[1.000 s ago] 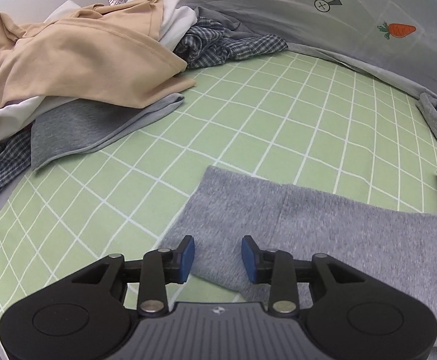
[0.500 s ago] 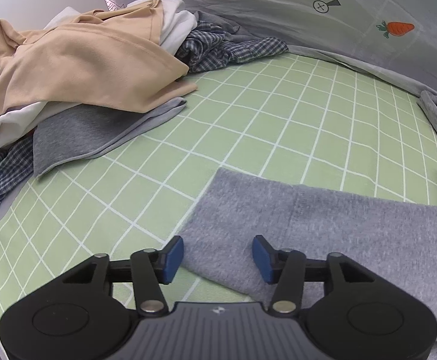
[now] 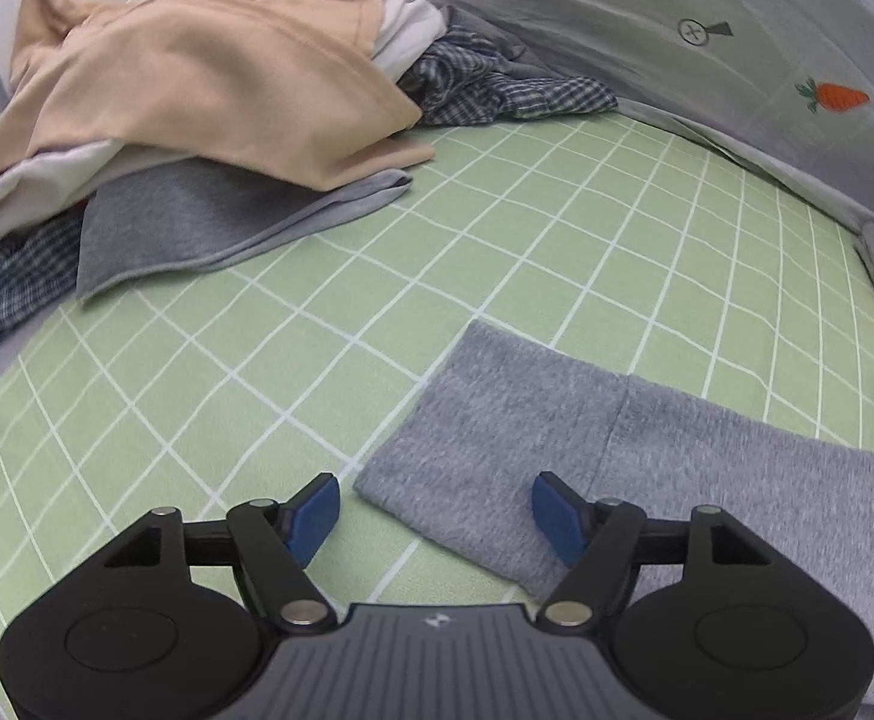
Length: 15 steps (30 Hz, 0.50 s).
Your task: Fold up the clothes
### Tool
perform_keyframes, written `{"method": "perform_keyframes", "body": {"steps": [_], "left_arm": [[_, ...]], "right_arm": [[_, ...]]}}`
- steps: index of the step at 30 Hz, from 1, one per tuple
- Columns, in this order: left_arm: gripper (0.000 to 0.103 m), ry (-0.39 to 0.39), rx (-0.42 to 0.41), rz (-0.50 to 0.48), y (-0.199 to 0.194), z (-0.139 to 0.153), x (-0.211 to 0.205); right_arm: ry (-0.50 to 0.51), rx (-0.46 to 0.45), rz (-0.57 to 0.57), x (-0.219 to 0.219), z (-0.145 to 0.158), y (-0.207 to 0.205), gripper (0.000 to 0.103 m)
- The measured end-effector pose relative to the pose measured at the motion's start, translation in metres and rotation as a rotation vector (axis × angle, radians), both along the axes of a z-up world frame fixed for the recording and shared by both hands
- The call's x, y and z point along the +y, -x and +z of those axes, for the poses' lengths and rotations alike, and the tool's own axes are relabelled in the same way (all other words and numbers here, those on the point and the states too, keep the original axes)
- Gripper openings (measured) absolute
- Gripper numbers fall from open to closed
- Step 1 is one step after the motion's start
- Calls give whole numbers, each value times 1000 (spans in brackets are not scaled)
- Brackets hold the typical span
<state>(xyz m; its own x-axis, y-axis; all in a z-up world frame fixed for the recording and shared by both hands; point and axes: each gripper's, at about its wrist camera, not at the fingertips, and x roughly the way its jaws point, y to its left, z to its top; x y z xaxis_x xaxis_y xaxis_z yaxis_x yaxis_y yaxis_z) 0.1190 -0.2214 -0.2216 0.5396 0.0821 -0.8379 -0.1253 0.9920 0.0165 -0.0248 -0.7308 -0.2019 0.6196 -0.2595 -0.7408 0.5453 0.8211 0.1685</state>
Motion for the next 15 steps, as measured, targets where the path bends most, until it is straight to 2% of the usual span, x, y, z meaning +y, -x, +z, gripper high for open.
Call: {"method": "perform_keyframes", "body": {"steps": [2, 4, 6, 8, 11, 13, 14, 15], "left_arm": [[78, 18, -2, 10, 0, -1, 3], [86, 34, -7, 2, 0, -3, 4], [88, 26, -17, -15, 1, -5, 1], [88, 26, -29, -12, 3, -5, 0], [82, 35, -47, -18, 6, -5, -1], [51, 44, -68, -43, 7, -2, -3], [41, 59, -73, -49, 8, -1, -4], [20, 97, -73, -54, 8, 1, -3]], "right_arm": [[14, 15, 10, 12, 0, 15, 103], [16, 36, 13, 24, -3, 28, 103], [10, 57, 2, 33, -7, 40, 103], [-10, 74, -8, 42, -13, 48, 103], [-40, 88, -8, 52, -20, 57, 103], [-38, 98, 0, 57, -21, 58, 103], [-33, 100, 2, 58, -20, 58, 103], [-31, 98, 2, 59, -19, 57, 103]]}}
